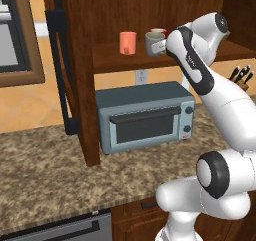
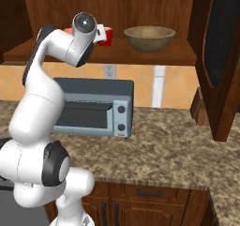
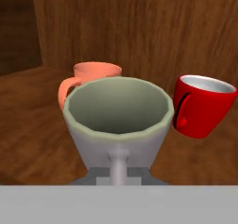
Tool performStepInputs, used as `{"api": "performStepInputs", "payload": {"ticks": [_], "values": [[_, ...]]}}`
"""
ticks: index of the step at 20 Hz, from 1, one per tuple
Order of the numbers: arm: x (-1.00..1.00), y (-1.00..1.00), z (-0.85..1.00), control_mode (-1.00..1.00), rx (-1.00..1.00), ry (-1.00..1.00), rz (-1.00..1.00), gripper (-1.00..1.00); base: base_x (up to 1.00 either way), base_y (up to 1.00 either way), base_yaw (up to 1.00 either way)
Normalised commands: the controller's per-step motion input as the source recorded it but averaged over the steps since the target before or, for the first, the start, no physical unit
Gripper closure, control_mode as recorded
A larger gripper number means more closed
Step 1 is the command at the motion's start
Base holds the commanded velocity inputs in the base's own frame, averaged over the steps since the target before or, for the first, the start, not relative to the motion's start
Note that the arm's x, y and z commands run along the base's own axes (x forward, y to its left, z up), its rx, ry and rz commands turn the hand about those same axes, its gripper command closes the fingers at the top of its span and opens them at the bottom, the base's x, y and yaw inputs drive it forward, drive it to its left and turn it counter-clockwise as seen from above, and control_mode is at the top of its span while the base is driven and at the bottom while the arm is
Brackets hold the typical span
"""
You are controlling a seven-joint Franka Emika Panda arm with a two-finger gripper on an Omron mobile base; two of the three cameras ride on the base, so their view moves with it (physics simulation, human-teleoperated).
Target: Gather all objects into one cabinet and sort the glasses and bowls to opposite sides.
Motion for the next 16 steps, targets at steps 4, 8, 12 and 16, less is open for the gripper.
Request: {"api": "performStepInputs", "payload": {"ticks": [4, 8, 12, 16], "values": [[0.2, 0.0, -0.06, -1.0, 0.0, 0.08, 0.0, 1.0, 0.0, 0.0, 0.0], [0.2, 0.0, 0.0, -1.0, 0.0, 0.04, 0.0, 1.0, 0.0, 0.0, 0.0], [0.13, 0.0, 0.0, -1.0, 0.0, 0.0, -0.01, 1.0, 0.0, 0.0, 0.0], [0.05, 0.0, 0.0, -1.0, 0.0, 0.0, -0.03, 1.0, 0.0, 0.0, 0.0]]}}
